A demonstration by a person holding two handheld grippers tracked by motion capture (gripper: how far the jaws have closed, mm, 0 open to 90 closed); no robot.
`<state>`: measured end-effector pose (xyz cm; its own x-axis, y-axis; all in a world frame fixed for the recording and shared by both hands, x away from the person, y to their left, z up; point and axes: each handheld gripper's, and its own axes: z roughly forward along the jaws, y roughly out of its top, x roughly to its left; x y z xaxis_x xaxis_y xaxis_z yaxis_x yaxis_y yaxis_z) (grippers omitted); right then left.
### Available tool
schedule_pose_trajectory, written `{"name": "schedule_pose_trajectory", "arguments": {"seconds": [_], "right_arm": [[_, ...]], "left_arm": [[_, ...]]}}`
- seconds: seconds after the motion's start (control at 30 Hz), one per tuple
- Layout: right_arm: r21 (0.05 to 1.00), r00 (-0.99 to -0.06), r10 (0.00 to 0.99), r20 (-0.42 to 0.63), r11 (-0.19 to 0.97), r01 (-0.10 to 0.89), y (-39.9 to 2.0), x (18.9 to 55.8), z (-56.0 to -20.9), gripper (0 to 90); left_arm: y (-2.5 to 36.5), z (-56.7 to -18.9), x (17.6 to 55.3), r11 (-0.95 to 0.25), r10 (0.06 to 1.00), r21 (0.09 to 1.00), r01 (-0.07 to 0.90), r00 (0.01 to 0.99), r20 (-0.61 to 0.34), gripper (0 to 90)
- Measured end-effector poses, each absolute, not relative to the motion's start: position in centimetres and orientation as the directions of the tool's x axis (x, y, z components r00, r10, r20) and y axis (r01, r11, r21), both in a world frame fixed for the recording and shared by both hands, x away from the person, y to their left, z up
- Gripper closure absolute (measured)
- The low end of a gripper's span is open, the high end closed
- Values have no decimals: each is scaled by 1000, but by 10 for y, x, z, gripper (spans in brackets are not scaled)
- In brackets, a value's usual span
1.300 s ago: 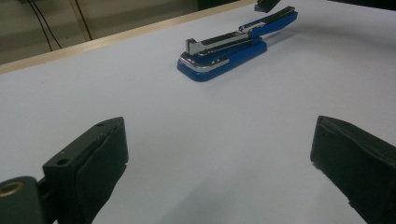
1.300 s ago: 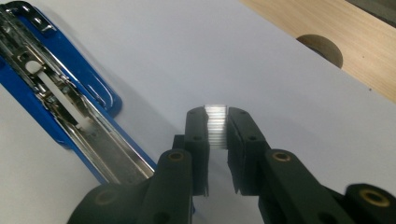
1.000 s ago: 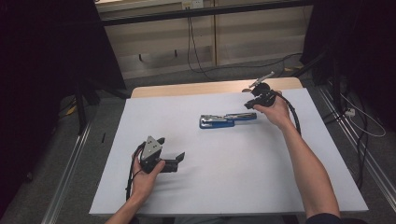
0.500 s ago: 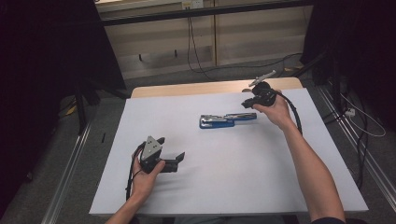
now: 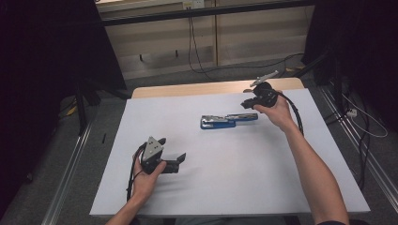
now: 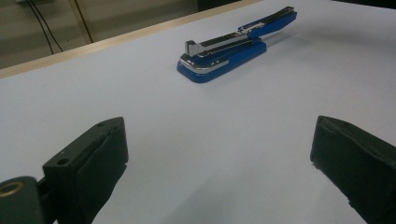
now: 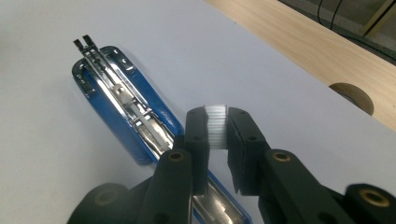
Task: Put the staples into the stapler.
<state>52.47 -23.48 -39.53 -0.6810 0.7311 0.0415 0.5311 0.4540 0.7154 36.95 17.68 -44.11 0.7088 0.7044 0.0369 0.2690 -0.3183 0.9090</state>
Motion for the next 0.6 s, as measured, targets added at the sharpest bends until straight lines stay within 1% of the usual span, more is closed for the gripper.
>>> {"name": "schedule_pose_trajectory", "arguments": {"seconds": [0.4, 0.6], "right_arm": [[720, -744, 667, 27, 504, 478, -219, 519, -387, 794], [712, -758, 652, 27, 519, 472, -209, 520, -385, 795]], "left_arm": [[176, -442, 370, -325, 703, 906, 270, 710, 40, 42], [175, -443, 371, -321, 699, 907, 273, 714, 33, 42]]}}
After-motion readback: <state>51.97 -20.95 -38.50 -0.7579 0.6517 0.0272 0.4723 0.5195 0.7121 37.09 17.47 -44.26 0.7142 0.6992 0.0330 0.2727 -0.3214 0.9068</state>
